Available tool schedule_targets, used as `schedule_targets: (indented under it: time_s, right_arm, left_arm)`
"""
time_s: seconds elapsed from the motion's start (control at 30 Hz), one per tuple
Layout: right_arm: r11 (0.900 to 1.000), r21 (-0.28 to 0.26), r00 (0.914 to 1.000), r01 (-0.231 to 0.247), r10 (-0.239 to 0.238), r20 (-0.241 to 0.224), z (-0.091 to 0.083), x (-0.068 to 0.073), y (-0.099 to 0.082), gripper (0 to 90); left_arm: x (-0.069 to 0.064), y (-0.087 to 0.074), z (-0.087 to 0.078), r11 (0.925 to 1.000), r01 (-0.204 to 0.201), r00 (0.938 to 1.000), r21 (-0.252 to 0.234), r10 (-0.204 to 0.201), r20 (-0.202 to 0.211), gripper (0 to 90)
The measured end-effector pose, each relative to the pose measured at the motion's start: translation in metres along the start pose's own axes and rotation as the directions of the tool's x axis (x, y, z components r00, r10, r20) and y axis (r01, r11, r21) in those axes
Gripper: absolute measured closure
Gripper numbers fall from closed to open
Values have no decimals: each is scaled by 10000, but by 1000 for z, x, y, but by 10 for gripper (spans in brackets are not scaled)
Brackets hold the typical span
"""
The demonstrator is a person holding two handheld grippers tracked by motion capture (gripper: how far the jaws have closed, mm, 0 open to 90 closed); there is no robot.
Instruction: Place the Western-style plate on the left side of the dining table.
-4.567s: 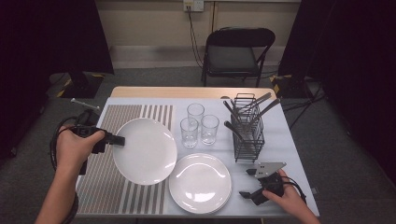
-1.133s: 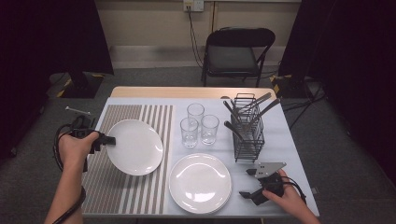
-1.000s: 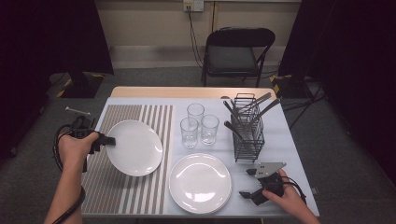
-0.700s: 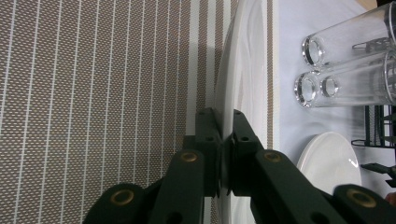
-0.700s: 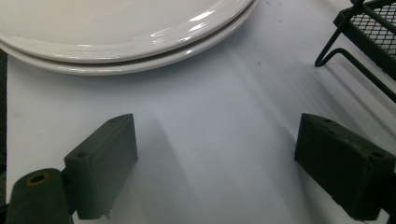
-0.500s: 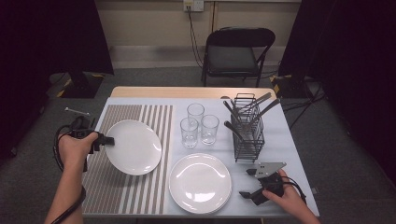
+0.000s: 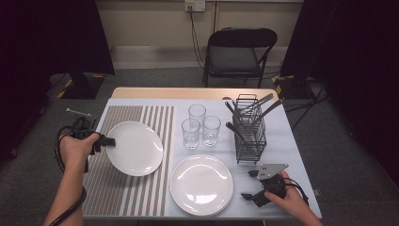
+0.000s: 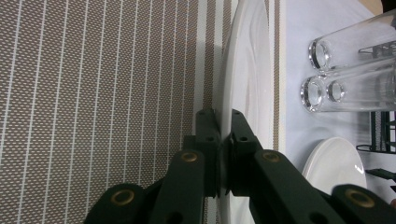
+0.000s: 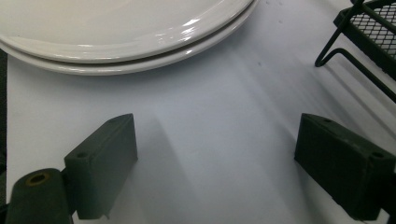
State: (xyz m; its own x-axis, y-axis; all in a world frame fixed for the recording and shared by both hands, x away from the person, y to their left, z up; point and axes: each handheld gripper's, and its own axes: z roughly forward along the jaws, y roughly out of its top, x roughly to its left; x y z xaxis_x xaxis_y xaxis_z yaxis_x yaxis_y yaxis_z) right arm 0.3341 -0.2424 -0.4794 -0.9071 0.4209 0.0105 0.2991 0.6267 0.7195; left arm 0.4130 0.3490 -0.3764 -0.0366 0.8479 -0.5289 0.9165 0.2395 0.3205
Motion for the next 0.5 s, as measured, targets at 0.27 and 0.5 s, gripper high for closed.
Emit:
schedule_targets:
  time_s: [0.27, 0.5]
  right_arm:
    - [10000, -3, 10000, 2, -2, 3, 0, 0, 0, 121]
    - [10000, -6, 10000, 0, 0, 1, 0, 0, 0, 121]
  left_arm:
    - [2, 0, 1, 10000, 85, 9999, 2, -85, 93, 861]
    - [7, 0, 4, 9996, 294, 9995, -30, -294, 81, 857]
